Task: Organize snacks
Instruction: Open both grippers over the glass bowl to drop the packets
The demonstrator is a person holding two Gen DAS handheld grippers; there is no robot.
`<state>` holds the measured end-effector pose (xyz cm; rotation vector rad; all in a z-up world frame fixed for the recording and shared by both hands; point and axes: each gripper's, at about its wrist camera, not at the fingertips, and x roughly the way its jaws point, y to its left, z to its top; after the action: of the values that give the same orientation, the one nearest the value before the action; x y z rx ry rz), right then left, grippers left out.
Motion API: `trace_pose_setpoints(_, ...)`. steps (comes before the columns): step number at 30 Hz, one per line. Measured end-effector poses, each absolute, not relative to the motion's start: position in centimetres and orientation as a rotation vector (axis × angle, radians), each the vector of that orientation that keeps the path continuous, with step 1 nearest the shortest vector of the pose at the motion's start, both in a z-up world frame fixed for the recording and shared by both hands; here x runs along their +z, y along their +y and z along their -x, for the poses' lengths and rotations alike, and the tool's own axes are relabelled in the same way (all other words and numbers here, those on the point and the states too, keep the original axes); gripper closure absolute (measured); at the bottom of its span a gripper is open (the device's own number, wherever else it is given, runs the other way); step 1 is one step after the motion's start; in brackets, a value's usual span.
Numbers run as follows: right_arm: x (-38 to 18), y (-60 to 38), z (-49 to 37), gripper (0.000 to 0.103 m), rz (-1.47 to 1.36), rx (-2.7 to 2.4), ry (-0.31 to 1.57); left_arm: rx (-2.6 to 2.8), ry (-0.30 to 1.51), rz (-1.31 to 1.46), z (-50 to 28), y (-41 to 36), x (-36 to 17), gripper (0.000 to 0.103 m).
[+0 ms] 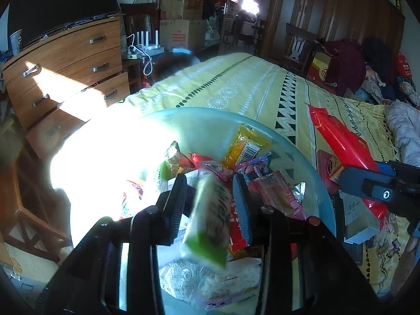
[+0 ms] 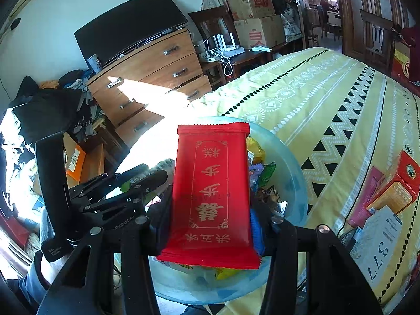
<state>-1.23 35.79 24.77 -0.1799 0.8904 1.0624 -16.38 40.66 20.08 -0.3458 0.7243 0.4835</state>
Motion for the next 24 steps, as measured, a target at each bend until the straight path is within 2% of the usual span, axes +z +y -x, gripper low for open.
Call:
trace_pose_setpoints(3, 24.3, 36.2, 1.1, 0.050, 0.185, 1.060, 0.904, 0.481, 0.724, 0.345, 16.3, 40.6, 20.3, 0.066)
trace_pose_setpoints(5, 24.1, 36.4, 1.0, 0.049, 0.189, 1.063, 0.909, 0.478, 0.725, 0.346, 16.2, 40.7, 20.3, 0.060)
trace_pose_setpoints(7, 24.1, 36.6, 1.2, 0.043, 0.201, 1.063, 0.904, 0.476, 0.727, 0.350, 16.3, 40.7, 20.2, 0.029)
trace_pose_setpoints(9, 24.3, 36.5, 1.5, 0.033, 0.204, 1.050, 0.891, 0.487, 0.714, 0.353, 16.5, 40.6, 20.2, 0.015)
trace_pose_setpoints(10, 24.5, 36.3, 1.7, 0.033, 0.202, 1.045, 0.884, 0.484, 0.710, 0.362, 16.7, 40.5, 20.2, 0.011)
trace_pose_setpoints(12, 25.0, 35.6, 2.2, 0.032, 0.190, 1.050, 0.867, 0.467, 0.713, 0.384, 17.0, 40.2, 20.1, 0.007)
trace_pose_setpoints(16, 25.6, 32.3, 4.2, 0.021, 0.157, 1.051, 0.827, 0.429, 0.700, 0.403, 18.1, 39.2, 20.3, 0.004)
trace_pose_setpoints(24, 21.7, 20.7, 8.6, 0.019, 0.148, 0.937, 0.848, 0.341, 0.604, 0.443, 21.8, 35.3, 22.1, 0.000)
